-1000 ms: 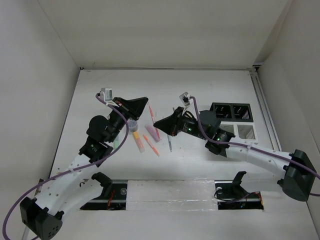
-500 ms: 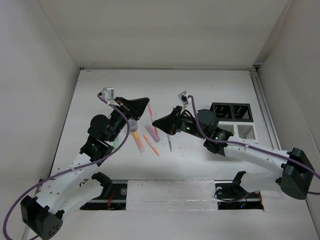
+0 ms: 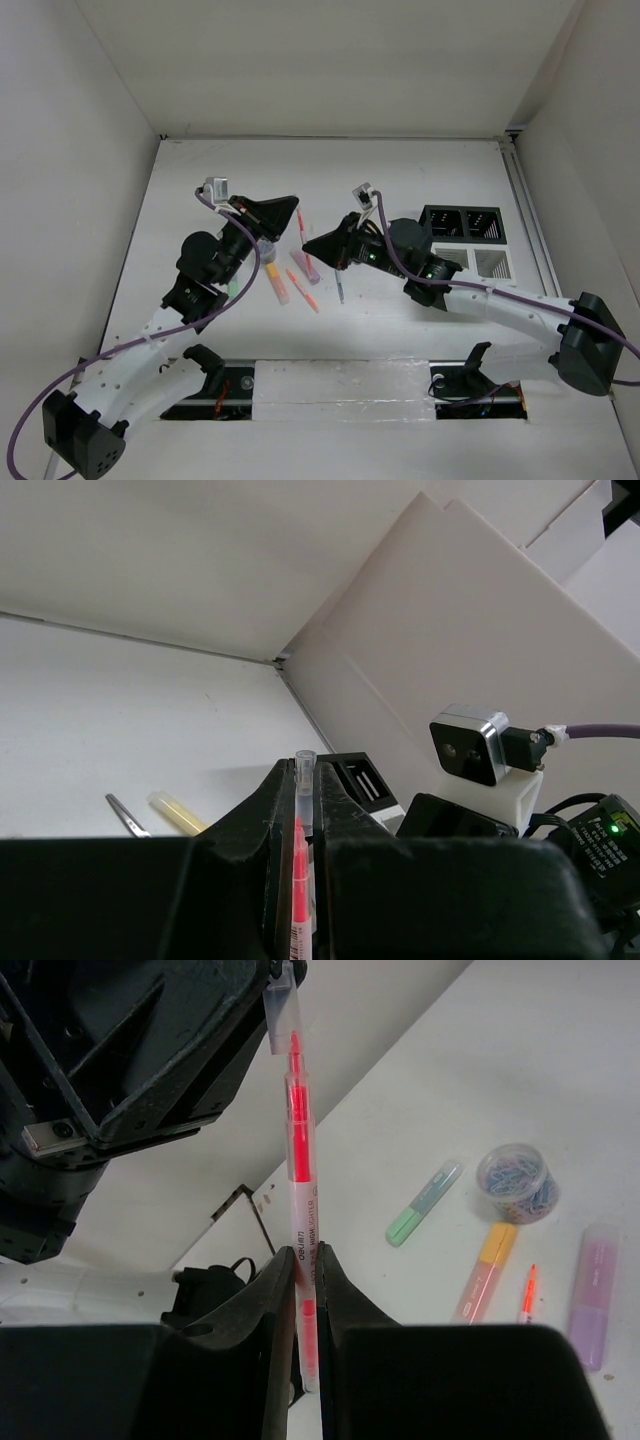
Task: Sort the stationery into containers
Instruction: Close the pen cap on the pen.
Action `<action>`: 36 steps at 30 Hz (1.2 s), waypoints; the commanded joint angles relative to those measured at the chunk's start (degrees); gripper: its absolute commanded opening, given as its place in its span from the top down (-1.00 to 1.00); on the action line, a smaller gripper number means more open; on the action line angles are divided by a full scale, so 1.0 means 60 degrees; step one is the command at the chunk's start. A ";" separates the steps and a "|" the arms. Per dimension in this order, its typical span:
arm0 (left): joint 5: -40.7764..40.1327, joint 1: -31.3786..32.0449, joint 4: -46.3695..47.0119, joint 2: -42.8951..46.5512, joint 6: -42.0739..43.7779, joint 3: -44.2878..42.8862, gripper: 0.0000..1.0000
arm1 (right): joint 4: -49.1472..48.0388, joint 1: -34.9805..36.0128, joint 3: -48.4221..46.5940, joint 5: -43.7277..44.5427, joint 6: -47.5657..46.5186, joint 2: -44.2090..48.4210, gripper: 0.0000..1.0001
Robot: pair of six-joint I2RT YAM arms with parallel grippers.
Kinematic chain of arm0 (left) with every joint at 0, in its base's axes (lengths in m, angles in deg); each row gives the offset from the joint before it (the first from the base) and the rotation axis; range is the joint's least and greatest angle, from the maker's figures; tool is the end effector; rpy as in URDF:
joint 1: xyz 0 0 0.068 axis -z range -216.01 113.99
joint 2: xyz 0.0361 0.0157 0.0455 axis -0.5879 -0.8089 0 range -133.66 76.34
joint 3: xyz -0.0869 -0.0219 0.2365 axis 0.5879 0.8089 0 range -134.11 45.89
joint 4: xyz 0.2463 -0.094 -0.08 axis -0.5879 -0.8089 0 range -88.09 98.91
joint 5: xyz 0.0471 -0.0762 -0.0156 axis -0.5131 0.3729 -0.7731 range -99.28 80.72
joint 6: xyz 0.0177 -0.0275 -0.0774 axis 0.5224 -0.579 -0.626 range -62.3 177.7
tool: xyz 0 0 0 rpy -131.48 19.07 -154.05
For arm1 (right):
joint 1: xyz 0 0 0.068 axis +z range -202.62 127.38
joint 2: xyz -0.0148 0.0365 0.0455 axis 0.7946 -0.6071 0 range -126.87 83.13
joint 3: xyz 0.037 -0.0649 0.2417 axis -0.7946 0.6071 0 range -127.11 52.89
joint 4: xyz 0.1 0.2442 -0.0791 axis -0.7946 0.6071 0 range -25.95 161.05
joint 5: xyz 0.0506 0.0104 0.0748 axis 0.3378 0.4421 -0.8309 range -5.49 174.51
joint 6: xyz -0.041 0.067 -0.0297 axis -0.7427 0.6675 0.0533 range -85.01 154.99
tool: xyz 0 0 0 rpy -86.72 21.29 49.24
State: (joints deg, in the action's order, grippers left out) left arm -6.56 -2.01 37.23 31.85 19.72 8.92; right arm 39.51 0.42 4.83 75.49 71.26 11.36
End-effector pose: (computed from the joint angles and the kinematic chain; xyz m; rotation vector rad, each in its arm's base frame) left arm 0.2052 -0.1426 0.3620 -0.0005 1.2865 -1.1197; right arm 0.2028 0.2887 0.2972 -0.3865 1.6794 1.3212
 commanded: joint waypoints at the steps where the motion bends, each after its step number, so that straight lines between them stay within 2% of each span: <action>1: 0.0425 0.0017 0.0422 0.0105 0.0059 0.0215 1.00 | -0.0701 0.0023 -0.0487 0.0419 0.0034 0.0213 1.00; 17: 0.0425 0.0017 0.0701 0.0003 0.0324 0.0478 1.00 | -0.0423 0.0023 -0.0487 0.0418 0.0122 0.0799 1.00; 26: 0.1187 0.0017 0.1227 -0.0085 0.0324 0.0757 1.00 | -0.0729 -0.0153 -0.0385 0.0873 0.0605 0.0887 1.00; 36: 0.2007 0.0017 0.1652 -0.0085 0.0704 0.1239 1.00 | -0.0935 -0.0254 -0.0677 0.0303 0.0898 0.1312 1.00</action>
State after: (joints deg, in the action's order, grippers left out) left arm -0.77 -2.12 47.13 31.40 21.30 13.86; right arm 42.38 0.24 4.88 76.67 75.15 15.60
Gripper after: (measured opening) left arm 0.029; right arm 0.155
